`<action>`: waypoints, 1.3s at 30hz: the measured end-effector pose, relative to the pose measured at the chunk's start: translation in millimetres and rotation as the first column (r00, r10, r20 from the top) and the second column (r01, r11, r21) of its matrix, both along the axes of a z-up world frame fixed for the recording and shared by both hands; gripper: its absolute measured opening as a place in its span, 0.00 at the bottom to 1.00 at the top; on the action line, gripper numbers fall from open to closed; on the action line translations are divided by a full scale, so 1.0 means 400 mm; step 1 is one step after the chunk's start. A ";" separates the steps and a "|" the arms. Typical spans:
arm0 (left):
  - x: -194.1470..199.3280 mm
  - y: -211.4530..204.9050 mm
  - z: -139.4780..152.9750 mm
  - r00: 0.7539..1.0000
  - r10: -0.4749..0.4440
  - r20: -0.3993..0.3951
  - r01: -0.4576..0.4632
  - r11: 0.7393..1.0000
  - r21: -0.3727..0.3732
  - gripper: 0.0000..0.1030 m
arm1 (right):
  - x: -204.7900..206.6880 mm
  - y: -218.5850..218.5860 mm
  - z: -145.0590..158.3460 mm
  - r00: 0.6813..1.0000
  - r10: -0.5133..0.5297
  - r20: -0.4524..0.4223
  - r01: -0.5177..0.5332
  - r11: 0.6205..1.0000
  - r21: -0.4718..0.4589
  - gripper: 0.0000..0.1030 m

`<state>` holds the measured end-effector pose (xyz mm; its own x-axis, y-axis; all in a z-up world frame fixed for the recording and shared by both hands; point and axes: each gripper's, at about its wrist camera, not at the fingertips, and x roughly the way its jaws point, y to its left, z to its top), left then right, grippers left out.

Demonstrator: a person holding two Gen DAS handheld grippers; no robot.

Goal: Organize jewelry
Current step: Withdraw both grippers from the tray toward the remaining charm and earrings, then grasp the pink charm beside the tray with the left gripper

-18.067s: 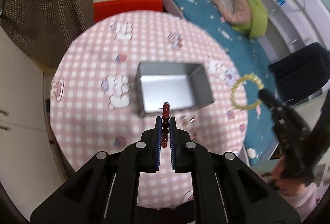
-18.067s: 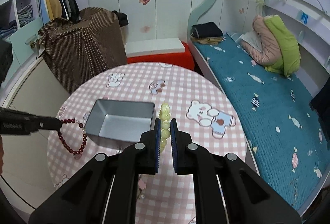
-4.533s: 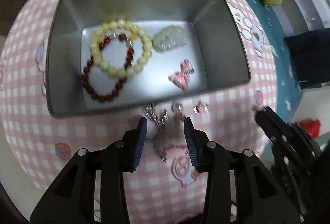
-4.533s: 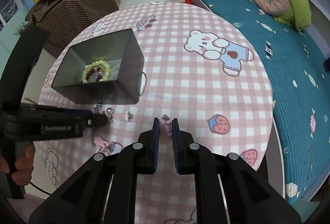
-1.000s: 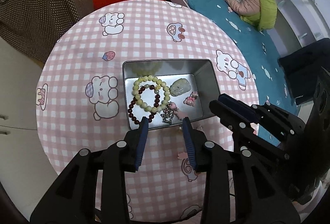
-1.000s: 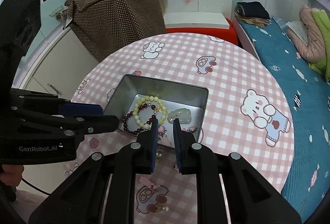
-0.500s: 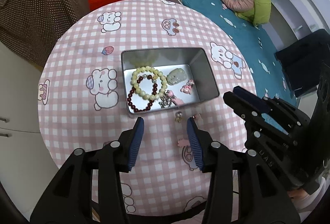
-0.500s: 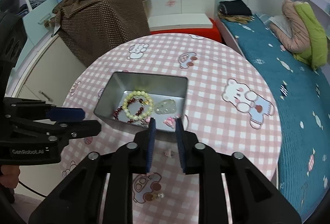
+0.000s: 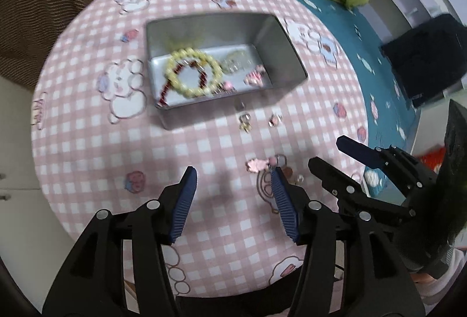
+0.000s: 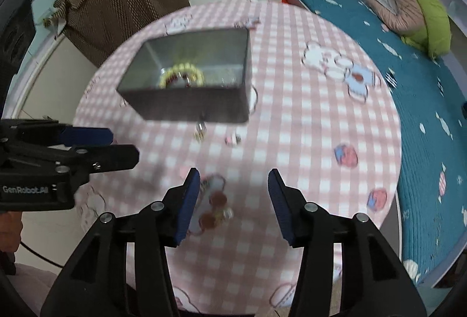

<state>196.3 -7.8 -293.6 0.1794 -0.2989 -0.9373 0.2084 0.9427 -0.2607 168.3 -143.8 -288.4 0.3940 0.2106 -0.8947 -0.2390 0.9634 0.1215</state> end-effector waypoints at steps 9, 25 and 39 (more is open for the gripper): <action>-0.012 -0.084 -0.088 0.983 -0.181 0.026 0.180 0.984 0.005 0.52 | -0.063 -0.042 -0.023 0.997 -0.075 -0.018 0.075 0.997 -0.028 0.47; -0.002 -0.140 -0.133 0.941 -0.321 0.111 0.313 0.946 0.084 0.22 | -0.093 -0.088 -0.042 0.988 -0.153 -0.034 0.153 0.988 -0.023 0.47; 0.010 -0.118 -0.114 0.960 -0.265 0.092 0.263 0.964 0.035 0.17 | -0.067 -0.047 -0.059 0.995 -0.088 -0.041 0.090 0.994 0.060 0.47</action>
